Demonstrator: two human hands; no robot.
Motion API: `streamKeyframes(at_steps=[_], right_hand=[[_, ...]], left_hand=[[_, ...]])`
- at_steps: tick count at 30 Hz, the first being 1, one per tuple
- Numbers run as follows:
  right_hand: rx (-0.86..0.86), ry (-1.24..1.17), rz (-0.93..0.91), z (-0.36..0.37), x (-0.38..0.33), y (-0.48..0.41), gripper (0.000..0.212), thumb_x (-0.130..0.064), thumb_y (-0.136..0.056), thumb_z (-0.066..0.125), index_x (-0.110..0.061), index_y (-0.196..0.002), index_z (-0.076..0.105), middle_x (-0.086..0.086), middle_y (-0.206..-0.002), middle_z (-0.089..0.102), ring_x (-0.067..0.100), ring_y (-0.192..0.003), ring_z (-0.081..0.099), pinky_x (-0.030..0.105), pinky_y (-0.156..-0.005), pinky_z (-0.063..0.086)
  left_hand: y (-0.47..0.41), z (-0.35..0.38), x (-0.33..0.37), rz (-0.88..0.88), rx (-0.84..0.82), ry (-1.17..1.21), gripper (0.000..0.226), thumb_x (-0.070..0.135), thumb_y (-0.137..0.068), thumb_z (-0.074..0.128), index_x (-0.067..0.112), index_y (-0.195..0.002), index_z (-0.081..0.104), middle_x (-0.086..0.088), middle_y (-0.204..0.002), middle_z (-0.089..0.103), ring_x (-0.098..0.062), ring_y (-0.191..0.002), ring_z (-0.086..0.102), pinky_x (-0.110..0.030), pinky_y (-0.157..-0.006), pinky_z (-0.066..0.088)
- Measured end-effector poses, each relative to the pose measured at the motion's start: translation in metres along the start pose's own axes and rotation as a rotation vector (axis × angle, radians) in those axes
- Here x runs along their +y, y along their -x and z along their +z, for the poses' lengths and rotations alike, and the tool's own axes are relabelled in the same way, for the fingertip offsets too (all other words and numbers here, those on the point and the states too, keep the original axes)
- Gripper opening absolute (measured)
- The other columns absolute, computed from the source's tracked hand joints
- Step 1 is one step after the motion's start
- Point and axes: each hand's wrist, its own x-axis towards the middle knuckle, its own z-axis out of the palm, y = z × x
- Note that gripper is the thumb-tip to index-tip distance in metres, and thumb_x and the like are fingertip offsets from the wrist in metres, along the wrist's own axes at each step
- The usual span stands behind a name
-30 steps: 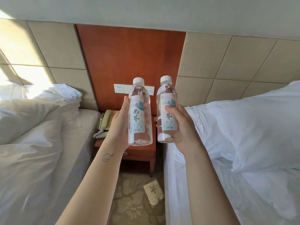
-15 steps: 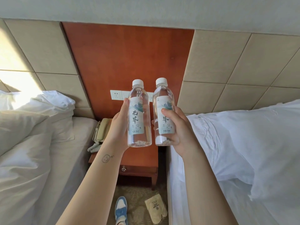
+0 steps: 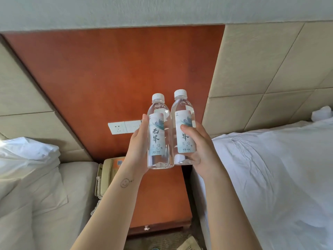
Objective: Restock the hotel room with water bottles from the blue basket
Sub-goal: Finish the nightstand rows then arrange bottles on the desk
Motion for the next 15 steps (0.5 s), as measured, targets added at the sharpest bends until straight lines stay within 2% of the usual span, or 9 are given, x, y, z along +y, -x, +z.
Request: streamKeyframes(at_steps=[3, 6, 8, 11, 15], right_hand=[[0.023, 0.027, 0.012, 0.011, 0.008, -0.032, 0.063, -0.044, -0.071, 0.069, -0.03, -0.13, 0.054, 0.007, -0.122, 0.065, 0.027, -0.113, 0.064, 0.043, -0.083, 0.054], [0.026, 0.057, 0.021, 0.016, 0.015, -0.053, 0.063, -0.044, -0.073, 0.068, -0.031, -0.133, 0.052, 0.005, -0.123, 0.065, 0.025, -0.113, 0.064, 0.051, -0.095, 0.053], [0.02, 0.069, 0.028, 0.016, 0.02, -0.066, 0.062, -0.043, -0.074, 0.068, -0.032, -0.133, 0.052, 0.003, -0.122, 0.067, 0.022, -0.11, 0.067, 0.053, -0.094, 0.054], [0.01, 0.065, 0.041, 0.012, 0.028, -0.082, 0.062, -0.042, -0.075, 0.068, -0.032, -0.134, 0.05, 0.002, -0.123, 0.066, 0.022, -0.11, 0.067, 0.053, -0.094, 0.054], [0.017, 0.073, 0.038, 0.0, 0.053, -0.101, 0.057, -0.034, -0.081, 0.071, -0.03, -0.133, 0.05, 0.001, -0.123, 0.066, 0.021, -0.109, 0.067, 0.05, -0.09, 0.056]], left_hand=[[-0.029, -0.011, 0.004, 0.004, -0.06, -0.025, 0.068, 0.077, -0.083, 0.046, 0.029, -0.13, 0.061, -0.007, -0.113, 0.073, -0.027, -0.102, 0.071, -0.044, -0.085, 0.056], [-0.047, -0.018, 0.002, 0.033, -0.055, -0.06, 0.077, 0.073, -0.073, 0.063, 0.019, -0.128, 0.06, -0.009, -0.106, 0.073, -0.026, -0.096, 0.072, -0.041, -0.08, 0.057], [-0.059, -0.021, -0.001, 0.018, -0.012, -0.042, 0.078, 0.064, -0.07, 0.071, 0.012, -0.127, 0.059, -0.013, -0.109, 0.072, -0.029, -0.097, 0.071, -0.044, -0.084, 0.055], [-0.078, -0.025, -0.01, 0.004, -0.003, 0.002, 0.071, 0.055, -0.076, 0.073, 0.011, -0.129, 0.056, -0.015, -0.112, 0.071, -0.03, -0.098, 0.071, -0.043, -0.082, 0.056], [-0.099, -0.03, -0.038, 0.05, -0.002, 0.017, 0.06, 0.05, -0.078, 0.073, 0.017, -0.124, 0.054, -0.008, -0.102, 0.074, -0.028, -0.091, 0.073, -0.035, -0.067, 0.057]])
